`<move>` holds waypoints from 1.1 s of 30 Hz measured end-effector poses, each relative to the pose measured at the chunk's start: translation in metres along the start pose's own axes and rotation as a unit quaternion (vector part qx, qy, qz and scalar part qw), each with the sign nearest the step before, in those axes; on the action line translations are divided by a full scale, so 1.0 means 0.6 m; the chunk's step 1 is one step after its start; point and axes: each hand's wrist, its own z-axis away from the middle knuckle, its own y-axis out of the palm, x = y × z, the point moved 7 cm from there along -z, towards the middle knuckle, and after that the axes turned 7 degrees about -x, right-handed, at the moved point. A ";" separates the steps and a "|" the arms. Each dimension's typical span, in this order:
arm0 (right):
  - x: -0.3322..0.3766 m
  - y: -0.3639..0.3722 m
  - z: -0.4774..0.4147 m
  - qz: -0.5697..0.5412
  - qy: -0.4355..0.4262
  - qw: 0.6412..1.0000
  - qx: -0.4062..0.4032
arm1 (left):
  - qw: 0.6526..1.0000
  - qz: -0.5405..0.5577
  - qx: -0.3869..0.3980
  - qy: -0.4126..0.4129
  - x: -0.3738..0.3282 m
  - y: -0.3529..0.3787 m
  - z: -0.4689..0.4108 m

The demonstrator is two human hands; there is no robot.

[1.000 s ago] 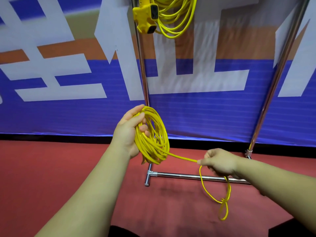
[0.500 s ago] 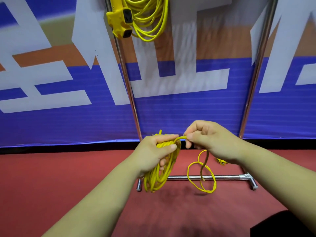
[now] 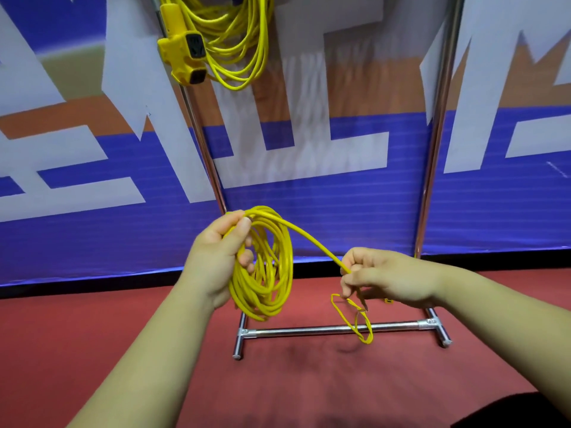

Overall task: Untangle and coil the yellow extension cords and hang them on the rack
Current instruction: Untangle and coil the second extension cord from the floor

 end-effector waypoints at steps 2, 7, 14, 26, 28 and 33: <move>-0.008 -0.004 -0.002 0.015 0.003 1.000 -0.001 | 1.000 0.024 -0.019 0.005 -0.005 -0.014 -0.007; -0.009 -0.012 -0.009 0.027 0.011 0.998 -0.058 | 0.997 0.050 -0.063 0.000 0.006 -0.043 -0.018; -0.010 -0.041 -0.021 -0.072 0.067 0.971 -0.219 | 0.986 0.081 -0.143 -0.015 0.032 -0.092 -0.024; -0.028 -0.029 -0.033 -0.195 0.157 0.927 -0.278 | 0.996 0.063 0.054 -0.038 0.014 0.012 0.036; -0.019 -0.026 -0.033 -0.224 0.149 0.925 -0.268 | 0.992 0.070 0.092 -0.056 0.022 0.033 0.048; 0.001 -0.038 -0.025 -0.169 0.116 0.940 -0.272 | 0.980 0.051 0.171 -0.091 0.034 0.068 0.068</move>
